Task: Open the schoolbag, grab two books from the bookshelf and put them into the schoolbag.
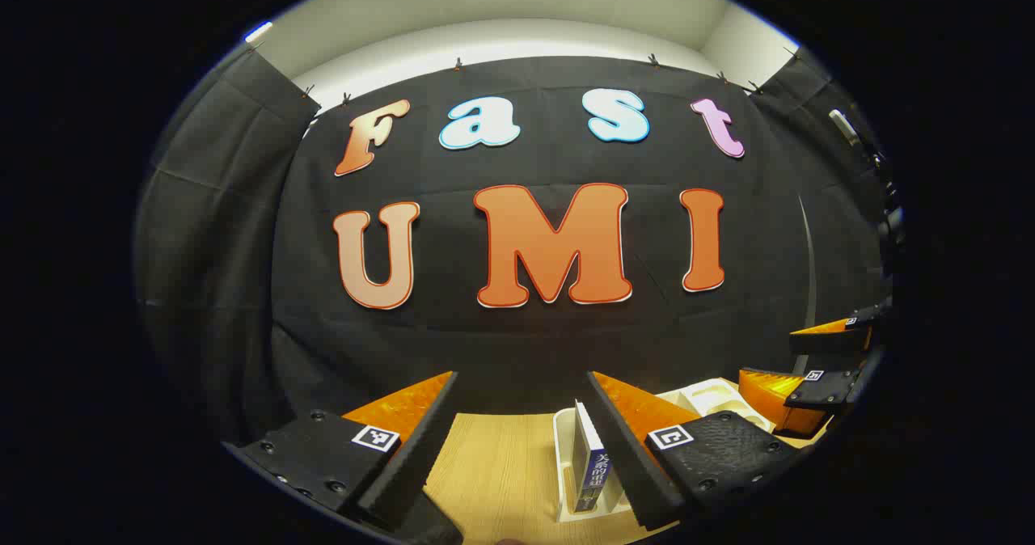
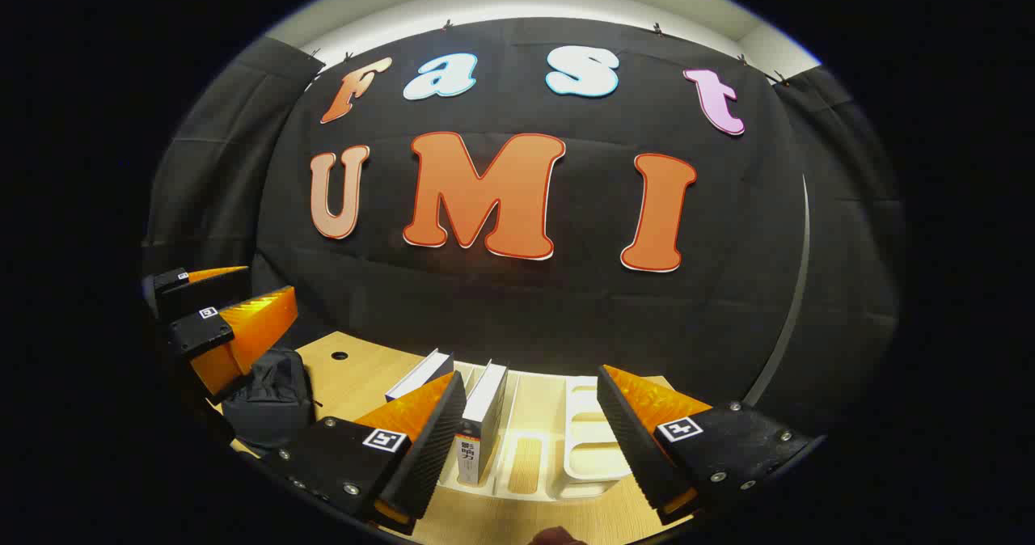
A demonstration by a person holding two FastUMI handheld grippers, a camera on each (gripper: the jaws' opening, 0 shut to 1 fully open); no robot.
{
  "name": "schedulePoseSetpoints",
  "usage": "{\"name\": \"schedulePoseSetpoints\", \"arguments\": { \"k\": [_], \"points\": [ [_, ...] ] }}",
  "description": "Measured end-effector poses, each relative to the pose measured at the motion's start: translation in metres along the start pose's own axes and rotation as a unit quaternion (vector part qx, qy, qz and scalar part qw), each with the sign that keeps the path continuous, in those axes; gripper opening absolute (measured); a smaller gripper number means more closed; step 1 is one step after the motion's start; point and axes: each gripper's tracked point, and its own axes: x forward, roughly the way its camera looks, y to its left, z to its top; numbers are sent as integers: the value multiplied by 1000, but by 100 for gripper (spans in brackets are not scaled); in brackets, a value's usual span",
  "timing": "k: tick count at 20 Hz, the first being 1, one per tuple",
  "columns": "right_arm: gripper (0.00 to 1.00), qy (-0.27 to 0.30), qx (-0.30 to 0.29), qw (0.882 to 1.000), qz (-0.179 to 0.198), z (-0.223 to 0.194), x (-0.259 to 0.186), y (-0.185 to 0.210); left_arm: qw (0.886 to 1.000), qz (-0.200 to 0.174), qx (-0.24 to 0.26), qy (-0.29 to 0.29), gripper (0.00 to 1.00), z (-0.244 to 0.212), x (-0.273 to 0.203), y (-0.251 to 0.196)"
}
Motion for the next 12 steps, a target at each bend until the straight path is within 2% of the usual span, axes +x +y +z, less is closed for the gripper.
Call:
{"name": "schedulePoseSetpoints", "arguments": {
  "k": [1, 12],
  "points": [
    [97, -1, 0, 1000, -1, 0, -1, -2, 1000, -1, 1, -1, 96, 2, -1, -1],
    [97, 4, 4, 1000, -20, -6, -7, -1, 1000, -13, 18, -9, 96, 2, -4, 3]
  ]
}}
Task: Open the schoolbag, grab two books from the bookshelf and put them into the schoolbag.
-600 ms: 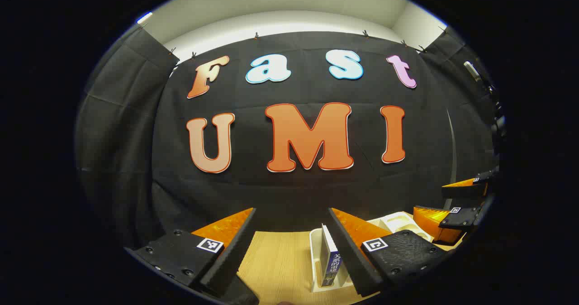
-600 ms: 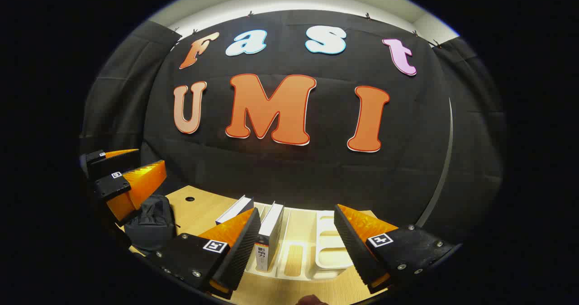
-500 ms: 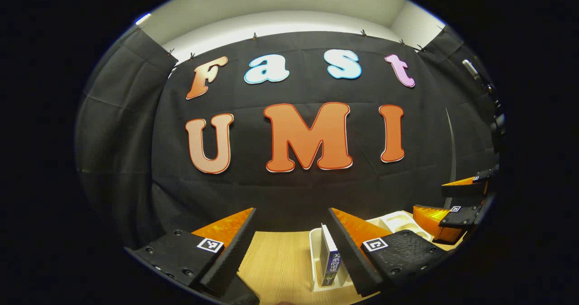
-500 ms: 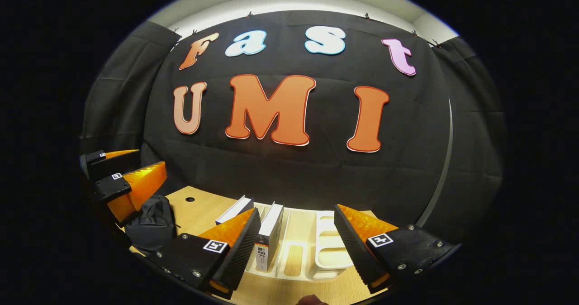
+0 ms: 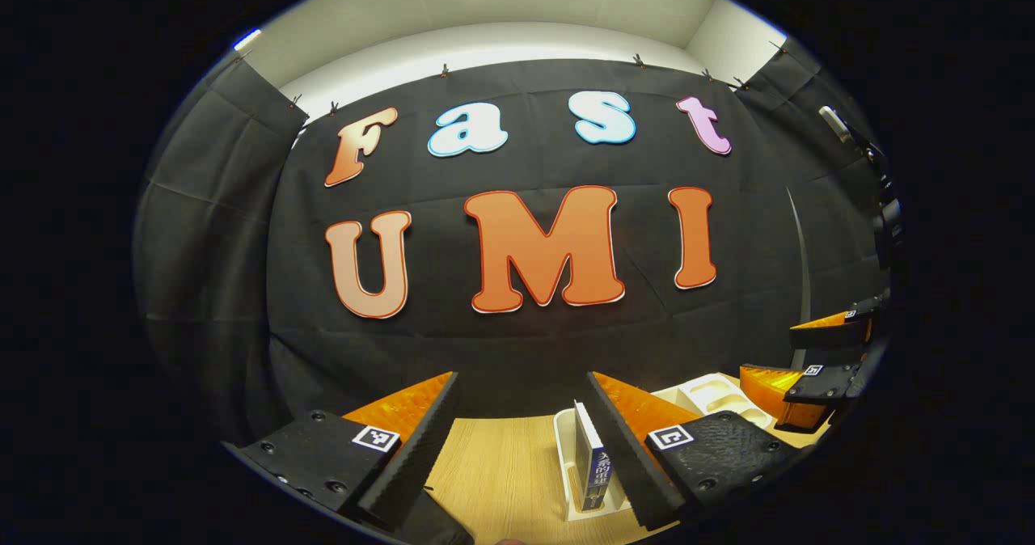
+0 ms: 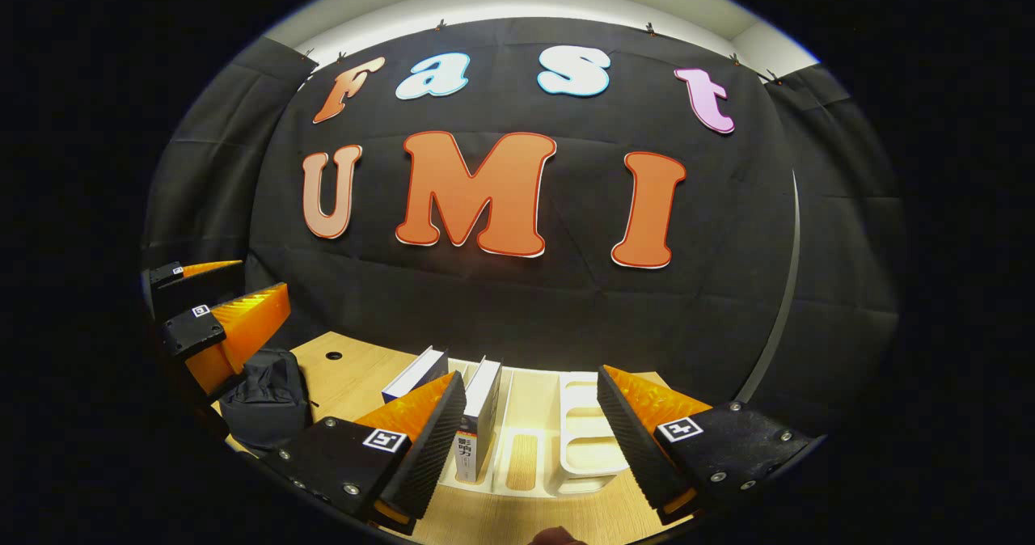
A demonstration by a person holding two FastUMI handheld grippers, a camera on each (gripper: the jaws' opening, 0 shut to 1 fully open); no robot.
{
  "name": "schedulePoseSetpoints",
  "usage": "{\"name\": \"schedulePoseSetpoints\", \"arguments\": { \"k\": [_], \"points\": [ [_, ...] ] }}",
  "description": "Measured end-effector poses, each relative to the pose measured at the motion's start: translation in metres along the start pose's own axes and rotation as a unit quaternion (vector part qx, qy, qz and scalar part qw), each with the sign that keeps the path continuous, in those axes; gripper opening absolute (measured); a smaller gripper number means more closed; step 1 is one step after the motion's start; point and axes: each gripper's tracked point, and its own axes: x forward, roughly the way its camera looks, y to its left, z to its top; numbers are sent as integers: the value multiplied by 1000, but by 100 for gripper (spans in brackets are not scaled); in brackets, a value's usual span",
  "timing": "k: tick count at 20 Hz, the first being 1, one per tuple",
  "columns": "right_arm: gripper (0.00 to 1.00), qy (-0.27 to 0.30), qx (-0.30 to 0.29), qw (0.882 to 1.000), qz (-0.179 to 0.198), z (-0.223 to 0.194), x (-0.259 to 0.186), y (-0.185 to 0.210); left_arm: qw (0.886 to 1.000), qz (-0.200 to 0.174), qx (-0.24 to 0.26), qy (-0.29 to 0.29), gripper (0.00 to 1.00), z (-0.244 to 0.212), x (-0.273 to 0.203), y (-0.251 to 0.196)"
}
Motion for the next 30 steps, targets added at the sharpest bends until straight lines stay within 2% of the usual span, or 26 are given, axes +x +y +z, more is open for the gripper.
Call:
{"name": "schedulePoseSetpoints", "arguments": {
  "k": [4, 5, 6, 7, 8, 11, 18, 23, 27, 30],
  "points": [
    [97, 0, -3, 1000, -6, 2, 0, 3, 1000, -3, 1, 2, 96, -3, 2, 3],
    [97, 1, -2, 1000, -8, 0, 0, 2, 1000, -5, 2, 0, 100, -2, 2, 4],
    [97, 3, -1, 1000, -9, -1, 0, 3, 1000, -7, 4, 1, 96, -4, 2, 4],
    [97, 4, -1, 1000, -11, -2, 1, 4, 1000, -8, 4, 0, 100, -4, 2, 5],
    [97, 6, 0, 1000, -10, -3, 2, 5, 1000, -11, 5, 2, 96, -5, 4, 4],
    [97, 14, -1, 1000, -12, -8, 4, 4, 1000, -11, 18, 7, 95, -12, 5, 6],
    [97, 27, -10, 999, -21, -22, 15, -15, 993, -2, 105, 47, 96, -63, -1, 19],
    [97, 36, -14, 999, -24, -40, 26, -30, 976, 8, 194, 102, 96, -121, -20, 37],
    [97, 52, -11, 998, -22, -61, 35, -37, 948, 6, 275, 158, 95, -178, -41, 54],
    [97, 58, -12, 998, -21, -69, 40, -40, 930, 8, 303, 208, 95, -228, -63, 71]
  ]
}}
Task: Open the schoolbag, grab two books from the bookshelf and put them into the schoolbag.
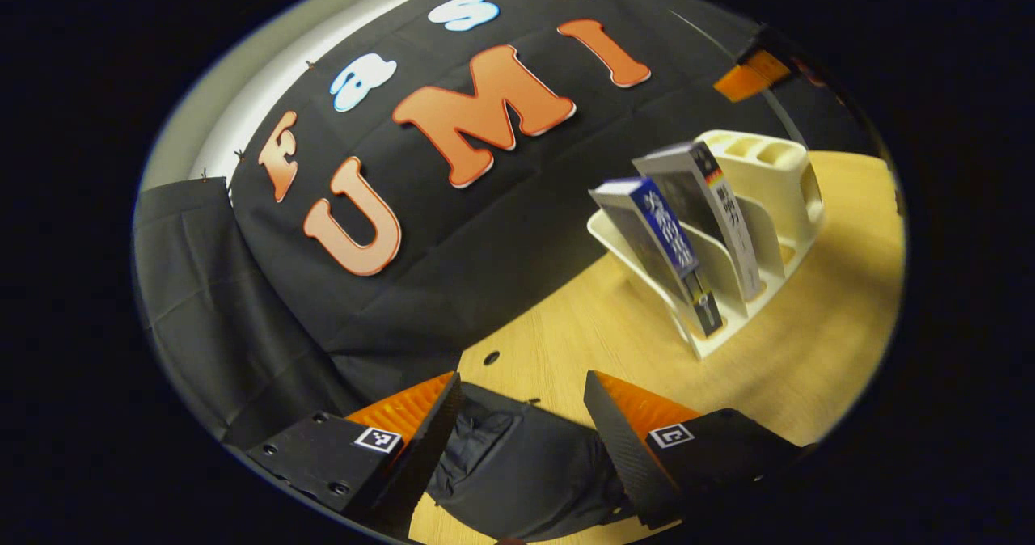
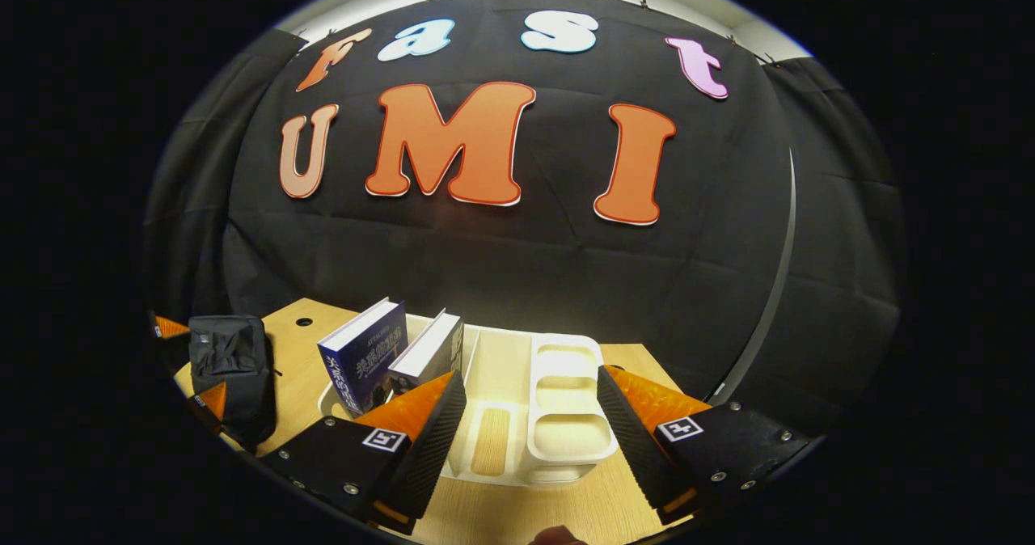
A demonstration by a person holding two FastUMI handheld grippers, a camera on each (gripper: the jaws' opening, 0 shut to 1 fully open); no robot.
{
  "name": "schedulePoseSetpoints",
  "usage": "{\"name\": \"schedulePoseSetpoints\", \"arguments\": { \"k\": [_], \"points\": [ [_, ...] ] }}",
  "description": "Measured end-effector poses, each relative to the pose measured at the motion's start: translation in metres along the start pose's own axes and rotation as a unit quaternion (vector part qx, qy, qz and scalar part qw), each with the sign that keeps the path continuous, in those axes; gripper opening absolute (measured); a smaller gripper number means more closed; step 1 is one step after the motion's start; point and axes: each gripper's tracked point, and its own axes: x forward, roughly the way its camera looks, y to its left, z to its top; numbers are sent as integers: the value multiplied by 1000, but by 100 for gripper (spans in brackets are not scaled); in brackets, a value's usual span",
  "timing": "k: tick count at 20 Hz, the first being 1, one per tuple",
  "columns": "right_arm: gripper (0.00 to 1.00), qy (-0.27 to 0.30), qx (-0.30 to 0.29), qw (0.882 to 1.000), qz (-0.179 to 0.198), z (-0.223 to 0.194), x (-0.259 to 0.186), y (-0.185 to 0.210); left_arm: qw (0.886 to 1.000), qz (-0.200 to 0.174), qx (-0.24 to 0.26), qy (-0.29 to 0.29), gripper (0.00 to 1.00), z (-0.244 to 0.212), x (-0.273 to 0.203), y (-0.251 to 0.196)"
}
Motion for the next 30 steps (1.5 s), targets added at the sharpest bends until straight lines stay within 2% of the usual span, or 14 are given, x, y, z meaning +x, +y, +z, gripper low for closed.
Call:
{"name": "schedulePoseSetpoints", "arguments": {
  "k": [3, 9, 13, 16, 19, 20, 21, 22, 23, 25, 26, 27, 30],
  "points": [
    [97, 4, -1, 1000, 5, -5, 5, 0, 998, -3, 43, 53, 95, -48, -3, -11],
    [97, 4, -3, 1000, 12, -5, 7, 5, 986, -13, 89, 139, 96, -129, -11, -22],
    [97, 5, -2, 1000, 9, -1, 9, 5, 981, -2, 95, 169, 95, -154, -1, -15],
    [97, 2, -5, 1000, 7, 4, 9, 7, 978, 14, 115, 172, 95, -153, 12, -2],
    [97, 3, -7, 1000, 9, 9, 10, 14, 975, 3, 141, 173, 96, -151, 29, 9],
    [97, 2, -7, 1000, 10, 12, 11, 16, 975, -3, 147, 169, 80, -149, 35, 12],
    [97, 1, -8, 1000, 11, 14, 11, 19, 974, -10, 147, 172, 69, -151, 39, 13],
    [97, 0, -10, 1000, 10, 17, 11, 23, 974, -18, 146, 172, 64, -150, 45, 15],
    [97, -1, -12, 1000, 9, 19, 9, 25, 973, -26, 147, 178, 51, -151, 48, 19],
    [96, -1, -14, 1000, 7, 24, 8, 28, 972, -44, 144, 179, 29, -145, 52, 24],
    [97, -1, -15, 1000, 4, 26, 8, 30, 972, -54, 141, 179, 24, -141, 54, 27],
    [97, 0, -17, 1000, 1, 28, 7, 32, 972, -66, 134, 182, 12, -139, 54, 31],
    [97, 10, -22, 1000, -4, 30, 6, 38, 968, -122, 108, 192, 8, -133, 57, 35]
  ]
}}
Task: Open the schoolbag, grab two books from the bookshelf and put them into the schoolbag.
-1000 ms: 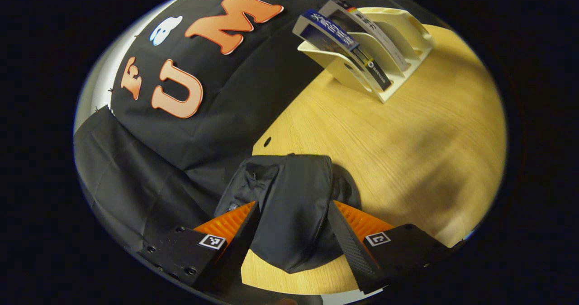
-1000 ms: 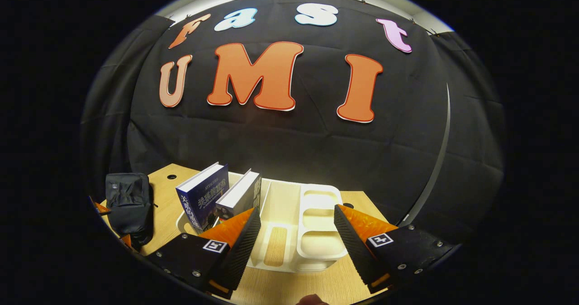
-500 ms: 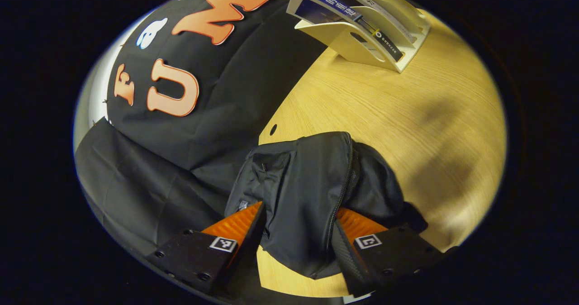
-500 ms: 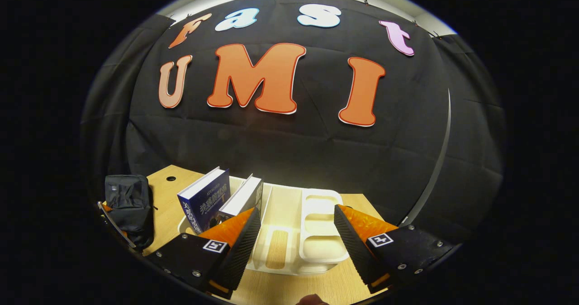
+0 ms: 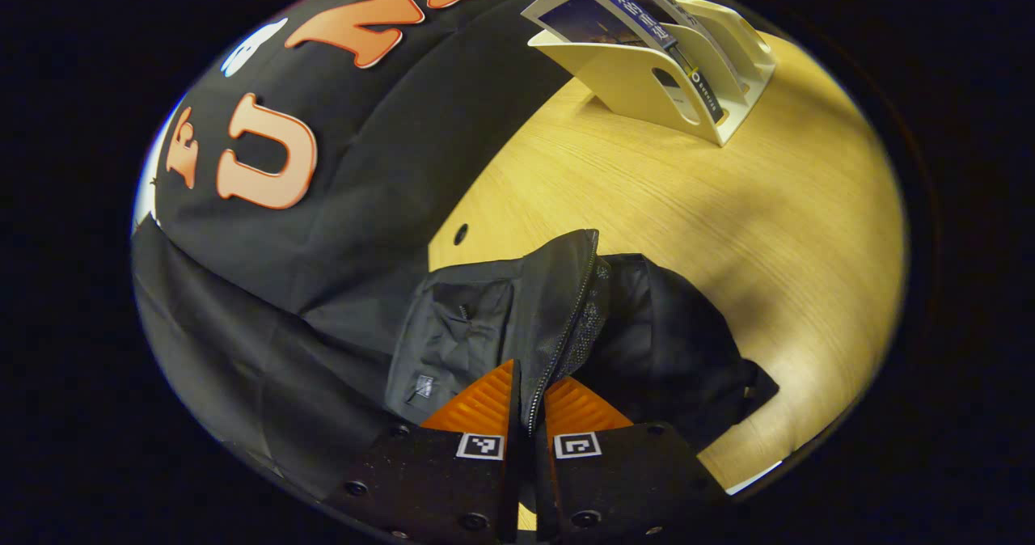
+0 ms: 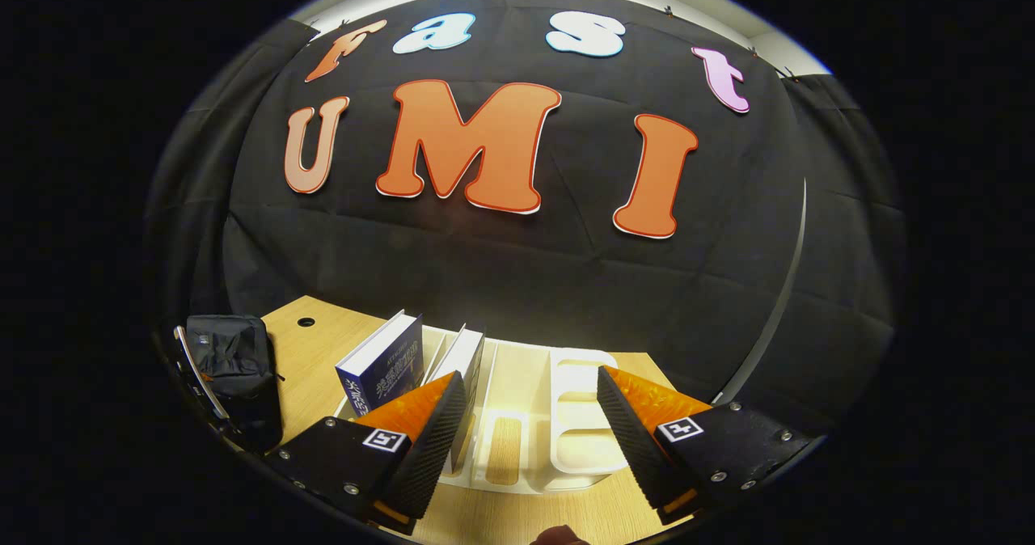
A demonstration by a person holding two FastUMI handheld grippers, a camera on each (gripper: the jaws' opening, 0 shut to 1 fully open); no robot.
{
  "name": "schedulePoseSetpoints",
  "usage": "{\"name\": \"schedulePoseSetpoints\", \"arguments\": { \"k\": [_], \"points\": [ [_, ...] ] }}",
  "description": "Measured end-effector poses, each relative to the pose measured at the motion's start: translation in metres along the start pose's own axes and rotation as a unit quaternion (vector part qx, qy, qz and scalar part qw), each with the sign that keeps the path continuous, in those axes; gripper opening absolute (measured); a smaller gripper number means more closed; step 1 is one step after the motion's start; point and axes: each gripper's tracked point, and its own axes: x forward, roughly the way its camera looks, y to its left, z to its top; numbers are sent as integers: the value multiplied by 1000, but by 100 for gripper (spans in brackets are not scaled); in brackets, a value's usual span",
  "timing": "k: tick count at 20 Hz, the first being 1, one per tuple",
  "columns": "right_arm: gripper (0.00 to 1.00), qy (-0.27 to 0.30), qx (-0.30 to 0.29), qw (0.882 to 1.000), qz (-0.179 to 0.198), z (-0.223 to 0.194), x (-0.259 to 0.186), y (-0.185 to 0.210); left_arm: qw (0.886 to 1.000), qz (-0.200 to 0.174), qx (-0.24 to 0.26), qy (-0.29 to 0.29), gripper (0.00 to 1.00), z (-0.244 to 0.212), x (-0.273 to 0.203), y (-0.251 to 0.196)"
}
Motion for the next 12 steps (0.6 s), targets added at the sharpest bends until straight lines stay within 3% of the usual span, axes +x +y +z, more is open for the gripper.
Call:
{"name": "schedulePoseSetpoints", "arguments": {
  "k": [5, 12],
  "points": [
    [97, 11, -4, 1000, 7, 14, 1, 25, 998, -63, -11, -14, 7, 13, -12, 31],
    [97, 28, -31, 998, 43, 41, 5, 71, 992, -120, -2, -40, 5, 21, -27, 82]
  ]
}}
